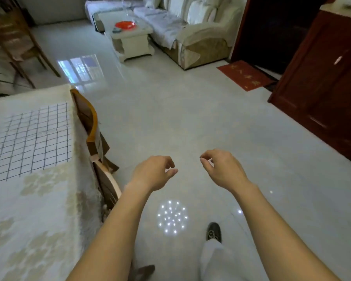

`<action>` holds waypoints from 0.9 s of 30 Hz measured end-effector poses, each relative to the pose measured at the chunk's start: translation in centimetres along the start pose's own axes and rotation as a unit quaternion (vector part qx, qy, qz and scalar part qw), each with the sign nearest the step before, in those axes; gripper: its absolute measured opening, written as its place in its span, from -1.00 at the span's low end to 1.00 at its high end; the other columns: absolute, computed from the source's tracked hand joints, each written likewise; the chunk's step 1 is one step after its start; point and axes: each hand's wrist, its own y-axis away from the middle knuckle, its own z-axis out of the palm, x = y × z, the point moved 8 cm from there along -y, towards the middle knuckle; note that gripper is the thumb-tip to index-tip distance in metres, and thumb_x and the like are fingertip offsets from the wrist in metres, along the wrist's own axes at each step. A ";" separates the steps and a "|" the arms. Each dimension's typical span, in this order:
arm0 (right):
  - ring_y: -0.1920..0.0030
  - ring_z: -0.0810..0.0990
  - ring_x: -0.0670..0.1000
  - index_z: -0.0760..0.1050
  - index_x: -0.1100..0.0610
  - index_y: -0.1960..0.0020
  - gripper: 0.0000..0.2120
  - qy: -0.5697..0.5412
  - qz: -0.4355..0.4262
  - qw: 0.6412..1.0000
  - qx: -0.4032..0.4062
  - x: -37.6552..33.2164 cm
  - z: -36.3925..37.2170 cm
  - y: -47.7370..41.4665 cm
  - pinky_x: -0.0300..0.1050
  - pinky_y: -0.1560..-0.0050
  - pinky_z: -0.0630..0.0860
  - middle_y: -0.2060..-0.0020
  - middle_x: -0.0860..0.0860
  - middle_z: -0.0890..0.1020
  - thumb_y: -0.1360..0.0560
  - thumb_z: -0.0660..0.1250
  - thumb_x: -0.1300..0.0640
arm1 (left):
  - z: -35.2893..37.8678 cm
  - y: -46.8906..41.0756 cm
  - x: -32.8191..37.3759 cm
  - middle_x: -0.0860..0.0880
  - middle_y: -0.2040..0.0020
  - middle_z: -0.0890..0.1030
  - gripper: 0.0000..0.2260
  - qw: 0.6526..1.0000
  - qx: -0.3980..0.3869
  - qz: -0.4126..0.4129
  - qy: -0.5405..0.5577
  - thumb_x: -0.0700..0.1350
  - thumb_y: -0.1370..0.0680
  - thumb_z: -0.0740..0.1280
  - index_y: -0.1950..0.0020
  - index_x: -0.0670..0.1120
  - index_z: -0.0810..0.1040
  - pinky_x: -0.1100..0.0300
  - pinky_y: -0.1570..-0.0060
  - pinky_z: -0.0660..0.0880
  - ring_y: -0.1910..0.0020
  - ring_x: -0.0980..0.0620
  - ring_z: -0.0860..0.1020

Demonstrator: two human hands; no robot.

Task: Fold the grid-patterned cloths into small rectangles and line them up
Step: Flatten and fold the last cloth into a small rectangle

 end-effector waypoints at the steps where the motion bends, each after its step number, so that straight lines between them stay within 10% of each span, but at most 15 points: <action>1: -0.03 0.61 0.01 0.61 -0.02 -0.11 -0.80 -0.005 -0.017 1.000 -0.007 0.2 0.1 -2.4 -0.10 0.03 0.53 -0.03 -0.08 0.65 -0.62 0.23 0.00 | -0.7 -1.6 -0.3 0.10 -0.22 0.61 -0.68 1.000 0.011 -0.017 0.001 0.20 -0.64 0.24 -0.29 0.07 0.54 0.01 -0.13 0.57 -0.12 0.05 0.58; 17: -0.23 0.54 0.06 0.56 0.07 -0.26 -0.71 -0.041 -0.325 0.940 -0.096 -9.7 0.3 -29.4 -0.01 -0.28 0.45 -0.22 0.02 0.57 -0.59 0.30 -0.01 | -11.9 -12.3 -7.0 0.05 -0.23 0.60 -0.58 0.942 0.179 -0.282 0.006 0.23 -0.60 0.28 -0.38 0.06 0.49 -0.03 -0.22 0.50 -0.19 0.02 0.56; 27: -0.24 0.53 0.08 0.58 0.05 -0.23 -0.71 0.055 -0.361 0.923 -0.124 -17.4 3.0 -46.3 0.01 -0.27 0.45 -0.24 0.02 0.57 -0.61 0.25 -0.04 | -17.8 -24.0 -17.9 0.03 -0.23 0.62 -0.66 0.923 0.206 -0.310 0.094 0.16 -0.62 0.28 -0.34 0.06 0.50 -0.03 -0.12 0.57 -0.19 0.02 0.58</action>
